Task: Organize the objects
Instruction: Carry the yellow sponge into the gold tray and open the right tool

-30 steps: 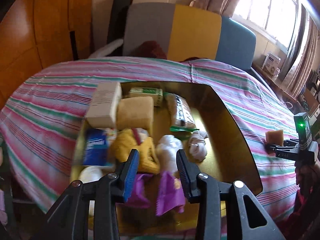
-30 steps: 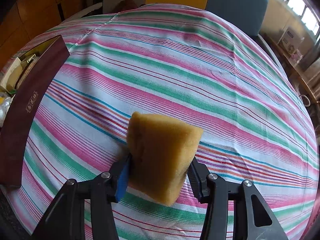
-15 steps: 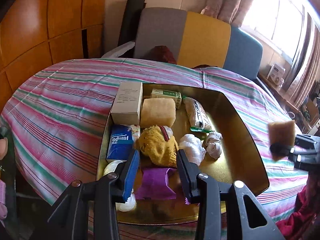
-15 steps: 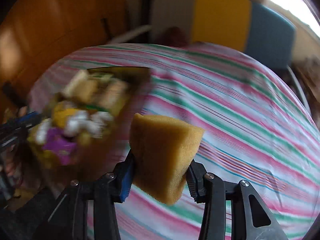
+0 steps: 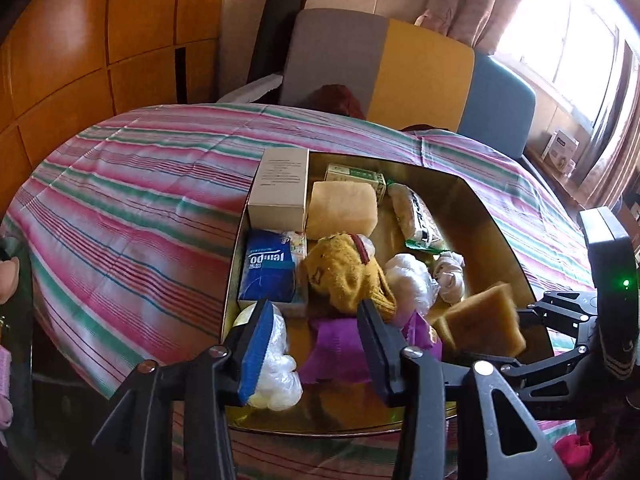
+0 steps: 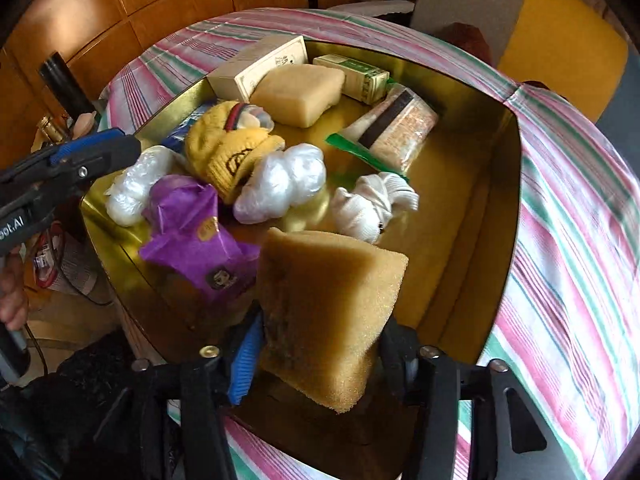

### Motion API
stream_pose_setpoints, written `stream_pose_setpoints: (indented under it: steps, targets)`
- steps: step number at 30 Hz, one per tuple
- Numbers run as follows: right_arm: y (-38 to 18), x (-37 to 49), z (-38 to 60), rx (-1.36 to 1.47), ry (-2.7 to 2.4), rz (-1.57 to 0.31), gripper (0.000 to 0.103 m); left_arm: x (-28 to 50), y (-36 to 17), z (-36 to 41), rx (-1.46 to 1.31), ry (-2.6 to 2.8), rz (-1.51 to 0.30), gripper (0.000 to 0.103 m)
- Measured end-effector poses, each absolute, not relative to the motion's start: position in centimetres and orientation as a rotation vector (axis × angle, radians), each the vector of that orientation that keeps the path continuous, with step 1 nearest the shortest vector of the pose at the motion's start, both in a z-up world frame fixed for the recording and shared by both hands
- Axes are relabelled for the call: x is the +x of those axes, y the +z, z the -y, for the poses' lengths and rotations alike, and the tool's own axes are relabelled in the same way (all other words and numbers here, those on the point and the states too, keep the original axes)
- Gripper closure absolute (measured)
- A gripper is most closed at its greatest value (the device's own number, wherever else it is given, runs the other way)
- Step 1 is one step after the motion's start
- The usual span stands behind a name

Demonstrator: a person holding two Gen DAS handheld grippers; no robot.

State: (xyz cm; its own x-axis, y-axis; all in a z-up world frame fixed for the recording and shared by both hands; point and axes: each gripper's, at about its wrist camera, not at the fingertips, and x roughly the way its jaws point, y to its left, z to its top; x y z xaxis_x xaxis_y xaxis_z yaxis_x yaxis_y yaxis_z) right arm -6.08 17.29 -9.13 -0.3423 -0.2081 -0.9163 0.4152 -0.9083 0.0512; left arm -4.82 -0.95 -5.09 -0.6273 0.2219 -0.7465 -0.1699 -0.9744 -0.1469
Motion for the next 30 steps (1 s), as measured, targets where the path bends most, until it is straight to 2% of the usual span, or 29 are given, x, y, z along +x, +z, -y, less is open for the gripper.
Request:
stream_pose_setpoints:
  steps: [1, 5, 15, 19, 30]
  targets:
    - [-9.1, -6.1, -17.2, 1.517, -2.285, -0.265, 0.042, -4.8, -5.1, 1.0, -1.227, 2.655, 0.092, 0.057]
    - [-9.0, -5.9, -17.4, 1.517, -2.303, -0.25, 0.024, -4.7, -4.8, 1.1, -1.213, 2.683, 0.08, 0.051]
    - [-8.0, -4.1, -18.1, 1.468, -2.391, -0.205, 0.024, -3.7, -3.3, 0.7, -1.155, 2.782, 0.013, 0.046]
    - [-6.7, -3.9, -18.6, 1.397, -2.514, -0.146, 0.017, -3.0, -2.4, 0.7, -1.115, 2.82, 0.004, 0.041]
    - [-3.5, -1.8, -18.7, 1.182, -2.878, -0.012, 0.017, -0.8, -0.7, -0.2, -1.047, 2.918, -0.078, 0.036]
